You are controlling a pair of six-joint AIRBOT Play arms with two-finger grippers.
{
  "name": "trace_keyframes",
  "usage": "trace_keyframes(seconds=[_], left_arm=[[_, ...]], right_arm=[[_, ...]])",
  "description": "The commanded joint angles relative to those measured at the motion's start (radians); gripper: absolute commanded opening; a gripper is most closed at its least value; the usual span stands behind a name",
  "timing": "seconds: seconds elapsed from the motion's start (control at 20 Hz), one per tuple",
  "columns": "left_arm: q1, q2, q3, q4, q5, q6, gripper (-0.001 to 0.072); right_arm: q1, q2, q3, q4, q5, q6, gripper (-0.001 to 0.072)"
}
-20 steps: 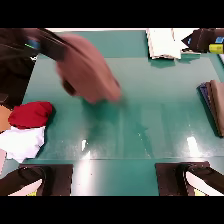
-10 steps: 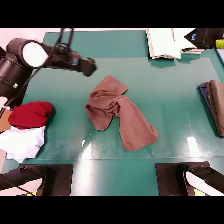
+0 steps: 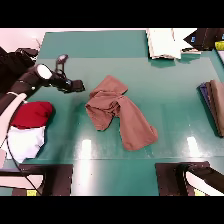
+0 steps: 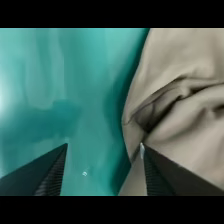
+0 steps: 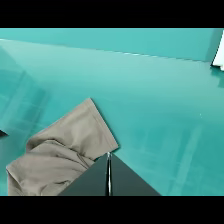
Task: Fold the shirts.
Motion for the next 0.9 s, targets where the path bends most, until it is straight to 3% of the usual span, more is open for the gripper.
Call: trace_keyframes(seconds=[0.0, 0.2, 0.25, 0.3, 0.35, 0.6, 0.65, 0.7, 0.75, 0.85], left_arm=[[-0.045, -0.117, -0.019, -0.106, 0.093, 0.051, 0.0544], [-0.098, -0.151, -0.016, -0.106, 0.145, 0.050, 0.0540], [-0.100, -0.151, -0.002, -0.105, 0.138, 0.051, 0.0367], [-0.092, -0.148, 0.021, -0.102, 0.124, 0.051, 0.0118], [-0.084, -0.142, 0.049, -0.092, 0.105, 0.051, 0.0023], [-0.029, -0.046, 0.155, -0.058, 0.057, 0.088, 0.0022], [-0.024, -0.026, 0.158, -0.047, 0.056, 0.108, 0.0022], [-0.023, -0.010, 0.158, -0.039, 0.050, 0.116, 0.0022], [-0.019, 0.001, 0.158, -0.036, 0.036, 0.126, 0.0022], [-0.019, 0.003, 0.157, -0.035, 0.009, 0.130, 0.0022]], right_arm=[[0.000, 0.000, 0.000, -0.002, 0.011, 0.000, 0.0021], [0.000, -0.001, 0.000, -0.003, 0.018, 0.000, 0.0022], [0.000, -0.001, 0.000, -0.004, 0.021, 0.000, 0.0021], [0.000, -0.001, 0.000, -0.021, 0.038, 0.000, 0.0021], [0.000, 0.000, -0.005, -0.051, 0.069, 0.001, 0.0021], [-0.071, 0.077, -0.371, -0.074, 0.175, 0.001, 0.0023], [-0.093, 0.094, -0.481, -0.072, 0.173, 0.000, 0.0060], [-0.110, 0.105, -0.600, -0.071, 0.165, 0.000, 0.0295], [-0.121, 0.107, -0.702, -0.056, 0.160, -0.003, 0.0469], [-0.126, 0.098, -0.886, 0.061, 0.121, -0.054, 0.0488]])
